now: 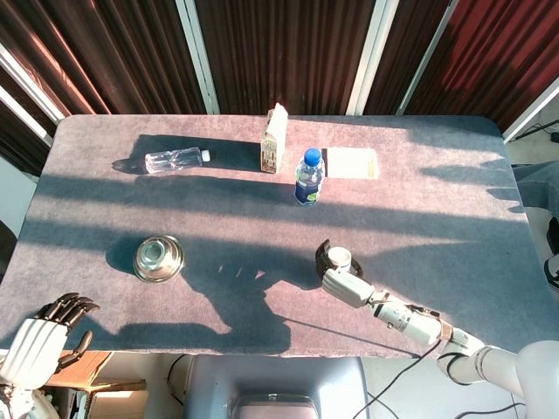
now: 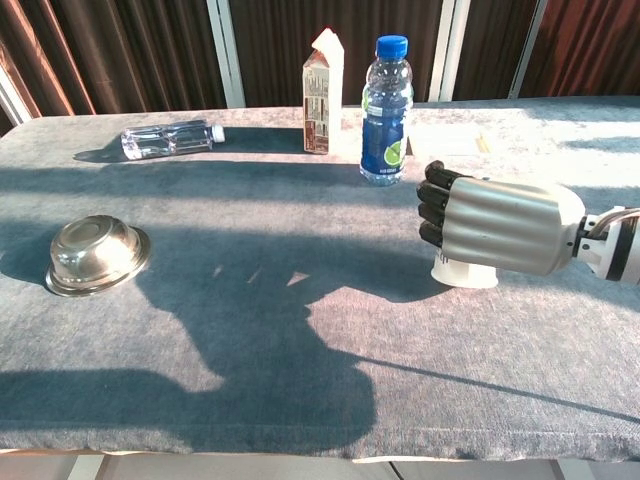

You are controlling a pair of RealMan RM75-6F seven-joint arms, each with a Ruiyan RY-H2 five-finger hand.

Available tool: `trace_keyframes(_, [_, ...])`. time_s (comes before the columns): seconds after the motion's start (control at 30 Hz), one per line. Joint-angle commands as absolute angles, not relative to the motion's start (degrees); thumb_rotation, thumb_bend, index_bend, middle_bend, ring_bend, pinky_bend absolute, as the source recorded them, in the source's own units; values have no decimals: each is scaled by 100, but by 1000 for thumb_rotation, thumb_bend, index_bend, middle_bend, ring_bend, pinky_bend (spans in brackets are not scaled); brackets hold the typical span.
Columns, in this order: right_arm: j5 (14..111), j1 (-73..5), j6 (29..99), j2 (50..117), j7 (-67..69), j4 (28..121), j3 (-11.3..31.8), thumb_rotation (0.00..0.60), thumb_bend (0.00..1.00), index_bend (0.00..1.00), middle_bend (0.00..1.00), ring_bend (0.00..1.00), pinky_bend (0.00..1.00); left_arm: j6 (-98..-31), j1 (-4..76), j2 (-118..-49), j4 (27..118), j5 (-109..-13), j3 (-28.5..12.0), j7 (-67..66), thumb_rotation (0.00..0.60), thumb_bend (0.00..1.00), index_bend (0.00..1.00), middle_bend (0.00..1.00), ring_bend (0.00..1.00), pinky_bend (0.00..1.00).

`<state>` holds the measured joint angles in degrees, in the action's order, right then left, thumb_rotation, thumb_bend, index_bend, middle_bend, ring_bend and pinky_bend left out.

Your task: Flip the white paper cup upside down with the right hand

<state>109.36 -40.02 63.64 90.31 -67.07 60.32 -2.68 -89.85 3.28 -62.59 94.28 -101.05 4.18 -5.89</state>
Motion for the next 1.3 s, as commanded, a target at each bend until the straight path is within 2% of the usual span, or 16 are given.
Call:
trace_keyframes(0.03, [10882,-3947,6428,9043,-6598,6025,-247,600,475,469,414,282,381,-8987,326,-6260,9430,-10105,419,-590,600,420,345,294,211,400])
trace_keyframes(0.23, [10613,-3804,6543,8943,-5829,6404,-202,600,343,211,199,166,284,-8986,325,-6260,9433,-10104,420,-592,600,419,345,294,210,401])
trace_keyframes(0.33, [10448,-3753,6489,8813,-5320,6739,-221,600,306,120,136,126,245,-8979,328,-6261,9435,-10110,423,-600,600,420,345,294,211,401])
trace_keyframes(0.5, [10239,-3655,6509,8469,-4765,7352,-206,600,279,34,92,88,203,-8975,328,-6260,9432,-10101,422,-598,600,419,345,294,210,401])
trace_keyframes(0.63, [9973,-3398,6896,8056,-4249,8075,-86,600,267,32,91,82,194,-8987,323,-6251,9430,-10084,413,-578,600,420,345,294,210,401])
trace_keyframes(0.77, [9782,-2925,7599,7404,-3461,9005,-75,600,261,41,92,81,194,-9012,310,-6254,9429,-10051,394,-578,600,419,345,294,211,401])
trace_keyframes(0.93, [9461,-2186,8508,6852,-2341,9696,-149,600,257,105,88,81,164,-9007,306,-6272,9432,-10039,386,-637,600,420,345,293,210,401])
trace_keyframes(1.03, [9208,-1742,8936,6693,-1964,9728,-190,600,255,164,87,83,165,-8997,312,-6291,9432,-10024,370,-677,600,419,345,294,210,401])
trace_keyframes(1.13, [8898,-1349,9269,6763,-1936,9415,-160,600,255,177,87,83,168,-8972,322,-6317,9434,-10004,356,-729,600,418,345,294,210,400])
trace_keyframes(1.3, [8291,-1031,9089,6850,-1693,9063,-112,600,255,172,88,83,170,-8884,353,-6354,9439,-9963,344,-820,600,419,345,293,210,400])
